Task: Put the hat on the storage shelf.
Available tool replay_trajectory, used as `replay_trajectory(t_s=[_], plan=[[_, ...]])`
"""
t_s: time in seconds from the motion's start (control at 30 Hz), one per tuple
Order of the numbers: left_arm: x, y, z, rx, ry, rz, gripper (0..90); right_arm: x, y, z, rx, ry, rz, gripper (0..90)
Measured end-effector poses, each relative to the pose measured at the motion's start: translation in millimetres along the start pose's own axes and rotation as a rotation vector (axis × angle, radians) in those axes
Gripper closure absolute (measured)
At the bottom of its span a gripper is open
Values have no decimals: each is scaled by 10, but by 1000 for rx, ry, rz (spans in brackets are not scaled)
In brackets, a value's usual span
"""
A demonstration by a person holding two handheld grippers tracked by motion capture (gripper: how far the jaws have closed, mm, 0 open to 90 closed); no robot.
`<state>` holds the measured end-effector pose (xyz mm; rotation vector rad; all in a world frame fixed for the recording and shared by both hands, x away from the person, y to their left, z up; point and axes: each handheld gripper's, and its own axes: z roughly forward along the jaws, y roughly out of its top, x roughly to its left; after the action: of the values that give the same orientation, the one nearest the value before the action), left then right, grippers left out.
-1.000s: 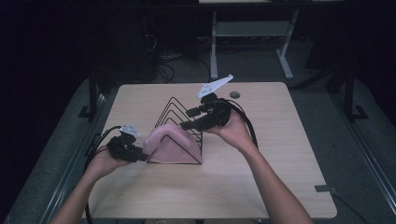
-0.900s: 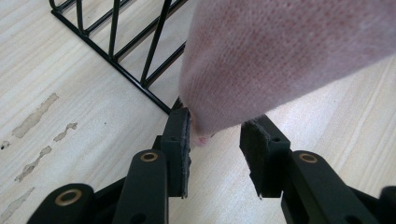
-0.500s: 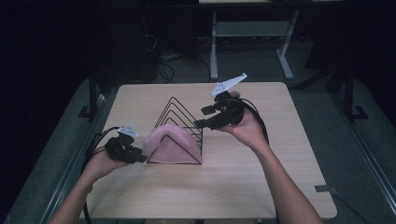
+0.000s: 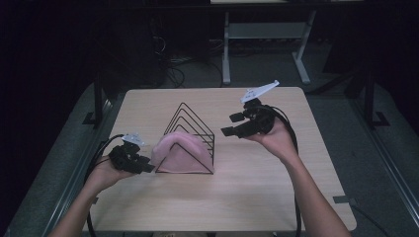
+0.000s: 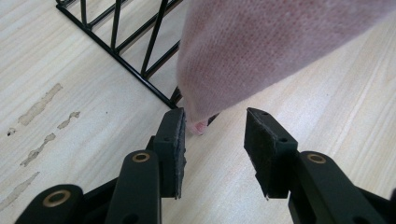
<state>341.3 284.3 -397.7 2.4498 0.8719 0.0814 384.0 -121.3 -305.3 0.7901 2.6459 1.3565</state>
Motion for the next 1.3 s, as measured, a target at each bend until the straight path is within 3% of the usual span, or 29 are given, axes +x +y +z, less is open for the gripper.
replay_trajectory(t_s=[0.57,0.93,1.3], plan=[[-21,-22,-30,-9,10,1,562,-166,-440,-249,-10,-62,80,300],[-19,-39,-38,-11,7,-1,564,-184,-701,-356,14,-95,108,286],[-37,-33,-36,-8,1,-9,565,-203,-1102,-510,21,-127,152,286]])
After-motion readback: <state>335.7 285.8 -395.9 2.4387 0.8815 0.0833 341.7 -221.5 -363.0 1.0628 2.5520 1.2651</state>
